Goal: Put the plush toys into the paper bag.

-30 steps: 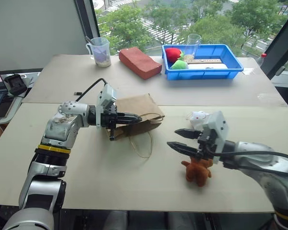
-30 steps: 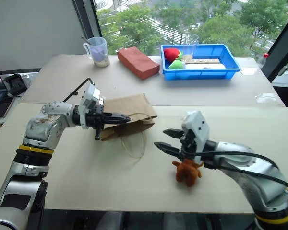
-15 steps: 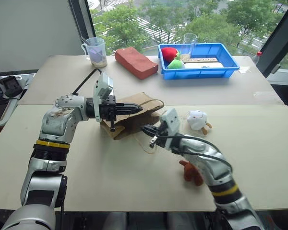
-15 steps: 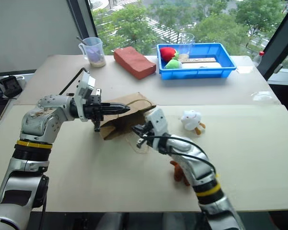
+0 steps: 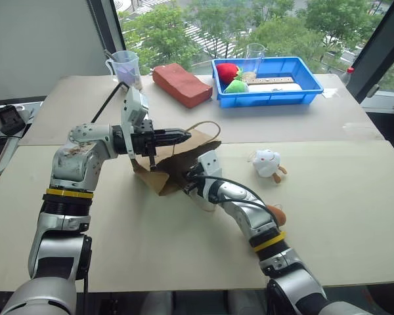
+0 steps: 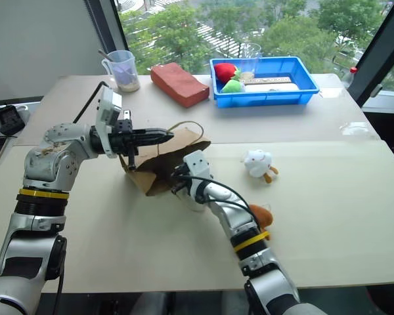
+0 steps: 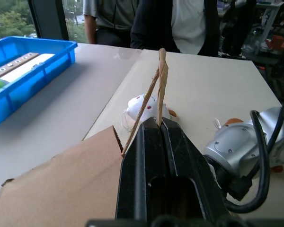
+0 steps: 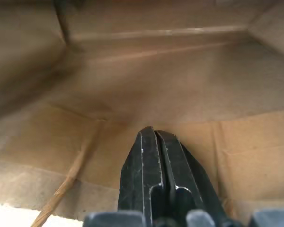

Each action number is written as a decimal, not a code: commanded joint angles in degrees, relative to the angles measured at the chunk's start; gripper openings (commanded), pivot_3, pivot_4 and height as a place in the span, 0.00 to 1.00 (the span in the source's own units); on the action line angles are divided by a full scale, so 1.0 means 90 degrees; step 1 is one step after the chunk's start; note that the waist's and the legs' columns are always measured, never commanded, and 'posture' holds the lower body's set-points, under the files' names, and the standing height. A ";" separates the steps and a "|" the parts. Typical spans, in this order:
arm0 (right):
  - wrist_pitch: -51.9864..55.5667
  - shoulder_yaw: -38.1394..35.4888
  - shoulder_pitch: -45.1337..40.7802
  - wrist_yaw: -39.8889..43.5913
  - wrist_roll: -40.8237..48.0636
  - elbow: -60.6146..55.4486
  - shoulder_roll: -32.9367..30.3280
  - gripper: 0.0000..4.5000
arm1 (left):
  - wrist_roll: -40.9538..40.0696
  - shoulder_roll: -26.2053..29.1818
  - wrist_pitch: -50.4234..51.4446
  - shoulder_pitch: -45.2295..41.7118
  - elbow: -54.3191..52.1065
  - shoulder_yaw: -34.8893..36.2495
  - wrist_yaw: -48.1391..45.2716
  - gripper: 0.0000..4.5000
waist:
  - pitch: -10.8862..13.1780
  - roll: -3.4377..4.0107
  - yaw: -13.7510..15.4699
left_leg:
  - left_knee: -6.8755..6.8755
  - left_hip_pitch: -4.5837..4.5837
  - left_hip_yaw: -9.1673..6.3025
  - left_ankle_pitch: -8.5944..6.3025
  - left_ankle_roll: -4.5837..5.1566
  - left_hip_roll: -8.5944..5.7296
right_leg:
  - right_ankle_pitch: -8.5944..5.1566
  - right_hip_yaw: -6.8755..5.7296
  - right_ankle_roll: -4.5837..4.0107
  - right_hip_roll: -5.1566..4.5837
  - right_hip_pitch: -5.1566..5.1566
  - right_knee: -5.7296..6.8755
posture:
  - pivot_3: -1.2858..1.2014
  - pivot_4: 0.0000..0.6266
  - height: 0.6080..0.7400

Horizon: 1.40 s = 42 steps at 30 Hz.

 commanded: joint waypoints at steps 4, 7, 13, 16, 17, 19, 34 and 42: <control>0.0237 0.0054 -0.0212 -0.0196 -0.0468 0.0358 0.0103 0.01 | 0.0131 0.0088 -0.0668 -0.0601 0.0192 0.0703 0.0881 0.00 | 0.0000 0.0000 0.0002 | 0.0000 0.0010 0.0000 0.0001 -0.0001 0.0000 | 0.0000 0.0001 0.0000 0.0000 0.0004 0.0011 | 0.52 0.24 1.00; 0.0351 -0.0048 -0.0311 -0.0353 -0.0593 0.0568 0.0179 0.01 | 0.0187 0.0109 -0.1037 -0.0969 0.0174 0.1083 0.1574 0.00 | 0.0000 0.0000 0.0000 | 0.0001 0.0008 -0.0001 0.0002 -0.0004 0.0000 | 0.0001 0.0001 -0.0001 0.0000 0.0000 0.0015 | 0.52 0.24 1.00; 0.0345 -0.0139 -0.0512 -0.0409 -0.0688 0.0923 0.0281 0.01 | 0.0570 0.0105 -0.1770 -0.1149 -0.0077 0.1185 0.2257 0.00 | -0.0002 0.0001 -0.0001 | -0.0001 0.0014 -0.0001 0.0002 -0.0004 0.0000 | 0.0001 0.0001 -0.0001 0.0000 0.0003 0.0015 | 0.52 0.24 1.00; 0.0341 -0.0190 -0.0654 -0.0393 -0.0712 0.1067 0.0352 0.01 | 0.0699 0.0102 -0.1938 -0.1175 -0.0180 0.1098 0.2379 0.00 | -0.0002 0.0001 -0.0001 | -0.0001 0.0013 -0.0001 0.0003 -0.0005 -0.0001 | 0.0002 0.0002 -0.0002 0.0000 0.0001 0.0016 | 0.52 0.24 1.00; 0.0313 -0.0227 -0.0708 -0.0375 -0.0706 0.1108 0.0379 0.01 | 0.0698 0.0105 -0.1913 -0.1075 -0.0252 0.1069 0.2367 0.00 | -0.0002 0.0001 -0.0001 | 0.0000 0.0013 -0.0001 0.0003 -0.0005 0.0000 | 0.0002 0.0002 -0.0002 0.0000 0.0001 0.0017 | 0.52 0.24 1.00; 0.0253 -0.0288 -0.0773 -0.0350 -0.0699 0.1168 0.0409 0.01 | 0.0698 0.0102 -0.1851 -0.0906 -0.0355 0.1034 0.2343 0.00 | -0.0002 0.0001 -0.0009 | -0.0001 0.0013 -0.0001 0.0003 -0.0005 0.0000 | 0.0002 0.0002 -0.0002 0.0000 0.0001 0.0018 | 0.52 0.24 1.00; 0.0550 -0.0470 -0.0639 0.0946 0.0056 -0.1342 0.0027 0.07 | 0.0531 0.0094 -0.1463 0.0355 -0.0863 0.0493 0.1441 0.00 | -0.0001 0.0002 -0.0014 | -0.0007 -0.0004 -0.0003 0.0002 -0.0004 0.0000 | 0.0001 -0.0001 -0.0002 0.0000 -0.0015 0.0014 | 0.52 0.24 1.00; 0.2060 -0.1140 -0.0510 0.1253 0.1225 -0.3476 -0.0669 0.64 | 0.0500 -0.0025 -0.1466 0.0475 -0.0785 0.0351 0.1245 0.00 | -0.0001 0.0002 0.0025 | -0.0006 -0.0006 -0.0004 0.0002 -0.0003 0.0000 | 0.0001 -0.0002 -0.0002 0.0000 -0.0013 0.0012 | 0.52 0.24 1.00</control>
